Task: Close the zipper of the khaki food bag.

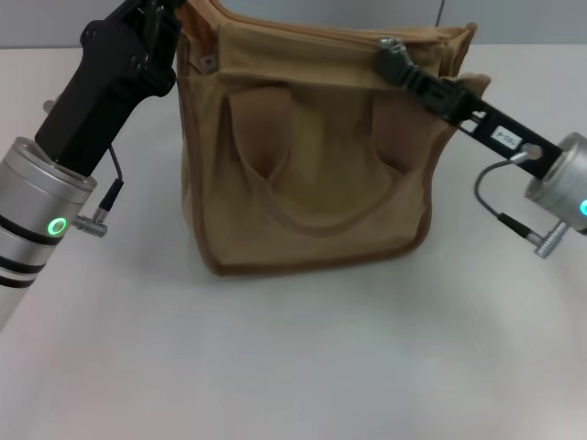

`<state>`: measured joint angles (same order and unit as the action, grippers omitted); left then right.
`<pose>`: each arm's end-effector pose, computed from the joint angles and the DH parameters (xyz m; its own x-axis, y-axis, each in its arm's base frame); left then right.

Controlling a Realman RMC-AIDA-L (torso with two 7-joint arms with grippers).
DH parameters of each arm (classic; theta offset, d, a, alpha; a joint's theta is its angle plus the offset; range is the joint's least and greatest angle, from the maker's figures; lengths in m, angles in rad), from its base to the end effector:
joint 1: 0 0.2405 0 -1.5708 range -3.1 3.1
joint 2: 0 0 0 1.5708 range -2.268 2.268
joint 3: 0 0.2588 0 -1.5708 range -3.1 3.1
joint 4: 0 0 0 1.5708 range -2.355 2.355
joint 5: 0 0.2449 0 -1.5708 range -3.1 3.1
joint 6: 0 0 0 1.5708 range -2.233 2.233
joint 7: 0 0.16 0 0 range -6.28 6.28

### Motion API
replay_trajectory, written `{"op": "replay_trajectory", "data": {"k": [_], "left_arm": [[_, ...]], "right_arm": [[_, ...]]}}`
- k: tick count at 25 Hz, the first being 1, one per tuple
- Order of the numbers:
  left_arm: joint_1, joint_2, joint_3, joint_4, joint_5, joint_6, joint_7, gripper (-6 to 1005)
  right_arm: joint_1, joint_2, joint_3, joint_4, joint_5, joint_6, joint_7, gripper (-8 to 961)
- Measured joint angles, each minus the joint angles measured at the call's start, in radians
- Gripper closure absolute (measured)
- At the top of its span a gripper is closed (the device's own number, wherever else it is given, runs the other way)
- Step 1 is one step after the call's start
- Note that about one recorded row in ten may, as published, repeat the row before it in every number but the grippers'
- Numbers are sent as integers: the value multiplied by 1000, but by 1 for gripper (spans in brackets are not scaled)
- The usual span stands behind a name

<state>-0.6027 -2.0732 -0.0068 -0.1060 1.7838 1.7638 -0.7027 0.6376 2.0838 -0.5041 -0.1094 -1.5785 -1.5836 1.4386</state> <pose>-0.2292 0.3445 -0.0329 0.1878 -0.1431 0.9717 0.6108 -0.7578 -0.2297 0.2379 0.3658 -0.0531 0.1156 -0.5045 -0.8556 -0.6838 -0.6652 0.2998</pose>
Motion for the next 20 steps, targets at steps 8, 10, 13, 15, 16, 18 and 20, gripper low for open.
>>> {"op": "replay_trajectory", "data": {"k": [8, 10, 13, 15, 16, 18, 20], "left_arm": [[7, 0, -6, 11, 0, 0, -8, 993], [8, 0, -8, 12, 2, -1, -11, 993], [11, -1, -3, 18, 6, -6, -12, 976], [15, -1, -3, 23, 7, -8, -8, 965], [22, -2, -2, 29, 7, -10, -7, 959], [25, -2, -2, 30, 7, -12, -7, 947], [35, 0, -2, 34, 7, -18, -12, 936]], "right_arm": [[-74, -1, 104, -10, 0, -21, 0, 888], [-85, 1, 133, -10, 0, -48, -11, 882], [-96, 3, 164, -1, 3, -117, -82, 872], [-97, 4, 171, 9, 3, -149, -133, 866], [-99, 3, 173, 12, 4, -160, -159, 862], [-100, 3, 173, 12, 4, -161, -170, 856], [-105, 3, 173, 14, 4, -159, -189, 789]]}}
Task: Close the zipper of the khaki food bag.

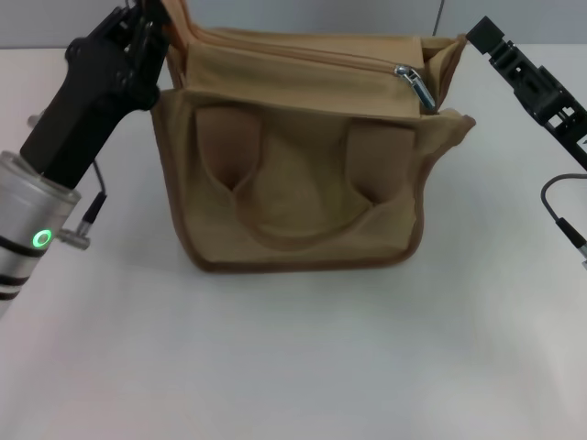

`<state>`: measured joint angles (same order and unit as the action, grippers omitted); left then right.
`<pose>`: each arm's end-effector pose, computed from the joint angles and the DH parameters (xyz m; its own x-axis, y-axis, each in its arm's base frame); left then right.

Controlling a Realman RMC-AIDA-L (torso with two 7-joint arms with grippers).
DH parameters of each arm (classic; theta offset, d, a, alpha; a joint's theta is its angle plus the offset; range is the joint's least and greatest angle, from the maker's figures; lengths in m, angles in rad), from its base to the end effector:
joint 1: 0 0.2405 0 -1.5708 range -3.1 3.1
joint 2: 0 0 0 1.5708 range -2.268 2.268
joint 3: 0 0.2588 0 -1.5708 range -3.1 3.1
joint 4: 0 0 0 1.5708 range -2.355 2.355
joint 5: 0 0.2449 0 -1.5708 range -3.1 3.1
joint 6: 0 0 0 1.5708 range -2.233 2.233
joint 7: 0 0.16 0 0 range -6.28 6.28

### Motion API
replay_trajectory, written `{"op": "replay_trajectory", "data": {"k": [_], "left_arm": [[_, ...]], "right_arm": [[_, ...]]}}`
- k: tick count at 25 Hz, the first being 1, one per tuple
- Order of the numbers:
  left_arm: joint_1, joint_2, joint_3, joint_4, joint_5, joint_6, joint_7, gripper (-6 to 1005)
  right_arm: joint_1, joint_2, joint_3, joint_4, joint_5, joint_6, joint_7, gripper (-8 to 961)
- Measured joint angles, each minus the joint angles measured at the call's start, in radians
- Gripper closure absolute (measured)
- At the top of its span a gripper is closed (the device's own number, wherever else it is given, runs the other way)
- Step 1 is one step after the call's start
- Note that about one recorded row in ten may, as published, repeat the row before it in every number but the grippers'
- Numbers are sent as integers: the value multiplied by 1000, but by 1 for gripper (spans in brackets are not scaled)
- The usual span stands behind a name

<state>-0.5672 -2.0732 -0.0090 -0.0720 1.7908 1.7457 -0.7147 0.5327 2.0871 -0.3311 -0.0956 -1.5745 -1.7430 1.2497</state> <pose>-0.2469 0.3401 -0.0297 0.2248 -0.1334 0.9652 0.6392 -0.7275 -0.2494 0.2634 0.3359 -0.0221 0.0515 -0.2594 -0.9644 -0.6688 -0.7261 0.1596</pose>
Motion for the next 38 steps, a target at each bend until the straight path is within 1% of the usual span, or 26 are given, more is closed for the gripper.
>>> {"op": "replay_trajectory", "data": {"k": [5, 6, 7, 10, 11, 12, 13, 15, 16, 18, 19, 20, 22, 23, 24, 25, 26, 27, 28, 29, 30, 31, 33, 34, 35, 38], "left_arm": [[67, 0, -1, 26, 1, 0, -1, 908], [110, 0, -3, 39, 1, 5, 1, 902], [110, 0, -3, 39, 1, 5, 1, 859], [191, 1, -6, 69, -1, 14, -2, 730], [250, 1, -7, 89, -4, 23, 0, 687], [250, 1, -7, 89, -4, 23, 0, 636], [281, 1, -8, 100, -5, 31, 2, 585], [391, 5, -1, 159, -1, 92, 2, 483], [391, 5, -1, 159, -1, 92, 2, 423], [408, 6, 5, 178, 2, 113, 2, 304], [431, 7, 48, 236, 22, 169, 3, 244], [431, 7, 48, 236, 22, 169, 3, 237], [438, 9, 115, 291, 40, 206, 4, 222], [438, 11, 170, 327, 49, 220, 4, 215], [432, 13, 274, 381, 55, 225, 4, 208], [432, 13, 274, 381, 55, 225, 4, 208], [432, 13, 274, 381, 55, 225, 4, 209], [426, 13, 333, 407, 55, 223, 4, 209], [414, 13, 435, 436, 56, 211, 4, 209], [407, 13, 473, 444, 56, 202, 4, 209], [407, 13, 473, 444, 56, 202, 4, 210], [389, 13, 568, 471, 70, 167, 4, 210], [381, 12, 606, 493, 96, 157, 2, 211], [374, 10, 624, 505, 114, 153, 0, 211], [374, 10, 624, 505, 114, 153, 0, 211], [340, 6, 651, 511, 174, 144, -5, 212]], "right_arm": [[-11, 0, 4, 8, 1, 7, -31, 621], [-19, 0, 6, 7, 5, 3, -32, 588], [-19, 0, 6, 7, 5, 3, -32, 554], [-36, -2, 16, 1, 10, -5, -32, 453], [-48, -3, 28, -2, 16, -12, -33, 419], [-48, -3, 28, -2, 16, -12, -33, 393], [-55, -3, 33, -4, 20, -19, -37, 367], [-68, -5, 35, -15, 22, -70, -80, 315], [-71, -6, 33, -19, 21, -93, -100, 289], [-76, -6, 25, -28, 13, -157, -163, 289], [-76, -6, 10, -29, 5, -192, -207, 289], [-76, -6, 10, -29, 5, -192, -207, 289], [-69, -6, -46, -36, -22, -252, -306, 289], [-59, -6, -91, -52, -48, -270, -349, 289], [-39, -6, -177, -93, -93, -280, -384, 289], [-39, -6, -177, -93, -93, -280, -384, 289], [-18, -6, -267, -129, -132, -258, -391, 289], [-18, -6, -267, -129, -132, -258, -391, 289], [-9, -6, -301, -134, -144, -237, -393, 289], [4, -6, -361, -143, -162, -191, -398, 289], [4, -6, -361, -143, -162, -191, -398, 289], [11, -4, -412, -151, -168, -159, -400, 289], [17, -2, -499, -159, -173, -107, -405, 289], [19, -1, -564, -158, -174, -61, -426, 289], [19, -1, -564, -158, -174, -61, -426, 289], [14, 1, -593, -142, -172, -26, -481, 289]]}}
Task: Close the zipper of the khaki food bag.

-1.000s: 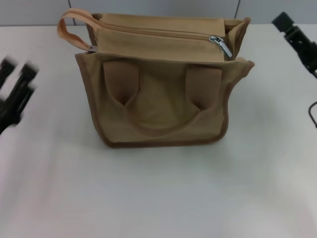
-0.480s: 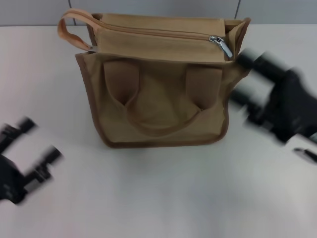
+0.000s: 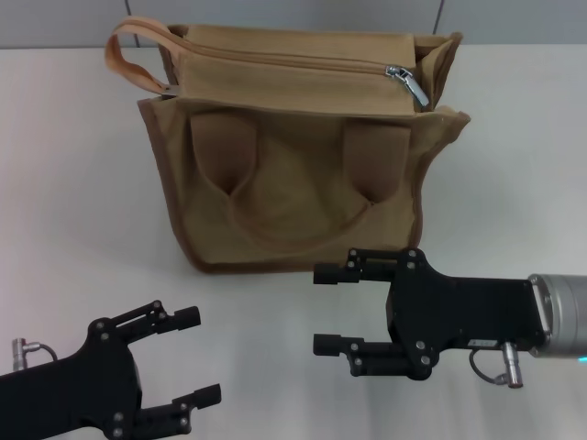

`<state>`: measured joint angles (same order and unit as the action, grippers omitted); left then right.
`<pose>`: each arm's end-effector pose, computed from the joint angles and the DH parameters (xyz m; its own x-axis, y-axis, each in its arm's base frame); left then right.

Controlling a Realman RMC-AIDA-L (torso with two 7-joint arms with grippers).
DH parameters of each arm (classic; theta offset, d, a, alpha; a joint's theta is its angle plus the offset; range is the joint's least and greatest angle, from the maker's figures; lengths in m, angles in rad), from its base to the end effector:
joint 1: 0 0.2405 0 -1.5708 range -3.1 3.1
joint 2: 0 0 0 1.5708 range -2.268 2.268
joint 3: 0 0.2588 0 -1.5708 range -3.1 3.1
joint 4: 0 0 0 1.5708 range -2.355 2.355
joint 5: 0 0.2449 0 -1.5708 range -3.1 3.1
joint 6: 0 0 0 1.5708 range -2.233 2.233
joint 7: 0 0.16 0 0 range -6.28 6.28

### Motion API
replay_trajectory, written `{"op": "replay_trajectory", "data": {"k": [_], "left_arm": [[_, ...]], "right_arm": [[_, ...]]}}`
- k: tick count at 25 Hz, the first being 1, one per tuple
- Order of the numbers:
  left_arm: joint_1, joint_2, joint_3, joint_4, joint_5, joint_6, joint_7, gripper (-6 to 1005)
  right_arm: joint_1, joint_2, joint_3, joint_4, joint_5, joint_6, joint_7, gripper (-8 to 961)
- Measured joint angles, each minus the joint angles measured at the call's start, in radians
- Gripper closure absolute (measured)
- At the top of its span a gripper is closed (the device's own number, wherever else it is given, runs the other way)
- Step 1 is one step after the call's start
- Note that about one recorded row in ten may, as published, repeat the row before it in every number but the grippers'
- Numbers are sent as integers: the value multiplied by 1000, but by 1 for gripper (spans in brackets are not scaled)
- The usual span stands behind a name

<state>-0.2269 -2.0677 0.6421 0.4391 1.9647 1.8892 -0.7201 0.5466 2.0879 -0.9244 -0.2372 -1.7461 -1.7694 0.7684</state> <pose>-0.3368 0.2115 -0.0315 0.7464 0.0596 0.6628 0.2373 -0.9544 -0.1814 0.2467 0.2810 -0.0880 0.7046 -0.0475 -0.7080 -0.0706 -0.9975 -0.0033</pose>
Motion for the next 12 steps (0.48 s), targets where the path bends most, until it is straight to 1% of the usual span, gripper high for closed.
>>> {"op": "replay_trajectory", "data": {"k": [2, 6, 12], "left_arm": [[0, 0, -3, -1, 0, -18, 7, 213], [3, 0, -7, 0, -8, -23, 7, 214], [4, -2, -50, 1, -12, -12, 9, 214]], "right_arm": [[-17, 0, 9, 7, 4, 1, -25, 289], [-22, 1, 12, 7, 5, 2, -29, 289], [-29, 1, 11, 11, 6, 6, -71, 289]]}}
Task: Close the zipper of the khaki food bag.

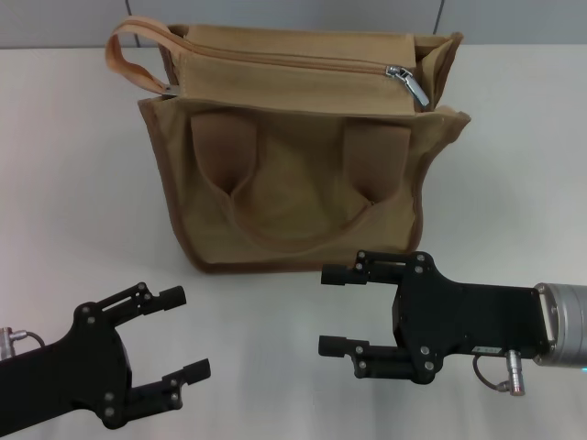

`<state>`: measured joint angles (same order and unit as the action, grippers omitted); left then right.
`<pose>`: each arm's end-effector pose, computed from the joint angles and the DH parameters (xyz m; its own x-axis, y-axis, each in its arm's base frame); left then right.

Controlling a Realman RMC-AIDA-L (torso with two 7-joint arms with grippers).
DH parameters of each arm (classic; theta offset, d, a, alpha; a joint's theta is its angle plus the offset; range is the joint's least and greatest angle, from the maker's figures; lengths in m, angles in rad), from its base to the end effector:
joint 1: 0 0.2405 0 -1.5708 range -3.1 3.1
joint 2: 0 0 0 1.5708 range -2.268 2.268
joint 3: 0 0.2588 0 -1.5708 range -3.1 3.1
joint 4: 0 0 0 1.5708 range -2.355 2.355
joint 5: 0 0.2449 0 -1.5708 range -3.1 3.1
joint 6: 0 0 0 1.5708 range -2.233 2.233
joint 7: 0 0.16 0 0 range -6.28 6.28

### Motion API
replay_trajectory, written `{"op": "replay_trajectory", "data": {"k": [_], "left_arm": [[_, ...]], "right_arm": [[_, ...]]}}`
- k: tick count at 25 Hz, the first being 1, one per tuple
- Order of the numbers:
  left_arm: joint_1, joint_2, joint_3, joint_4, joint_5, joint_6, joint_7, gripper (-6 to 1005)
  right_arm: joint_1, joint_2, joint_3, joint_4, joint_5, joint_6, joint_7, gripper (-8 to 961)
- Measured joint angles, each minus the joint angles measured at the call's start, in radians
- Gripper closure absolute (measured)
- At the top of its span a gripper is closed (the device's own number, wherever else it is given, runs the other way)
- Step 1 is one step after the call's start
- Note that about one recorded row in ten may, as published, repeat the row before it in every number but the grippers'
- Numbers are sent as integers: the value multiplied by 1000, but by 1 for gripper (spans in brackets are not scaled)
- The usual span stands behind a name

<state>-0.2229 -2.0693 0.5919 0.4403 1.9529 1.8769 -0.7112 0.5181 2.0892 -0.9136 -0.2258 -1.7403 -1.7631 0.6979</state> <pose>-0.3406 0.2162 -0.0257 0.7424 0.0400 0.6688 0.2662 -0.9336 -0.2397 0.2549 0.2744 -0.0889 0.7023 -0.0055 -0.7119 -0.0681 -0.9959 -0.0595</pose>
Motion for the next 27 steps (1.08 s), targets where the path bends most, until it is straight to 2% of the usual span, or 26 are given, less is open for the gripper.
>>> {"op": "replay_trajectory", "data": {"k": [27], "left_arm": [[-6, 0, 2, 2, 1, 2, 3, 214]], "right_arm": [[3, 0, 1, 7, 1, 24, 5, 289]]}}
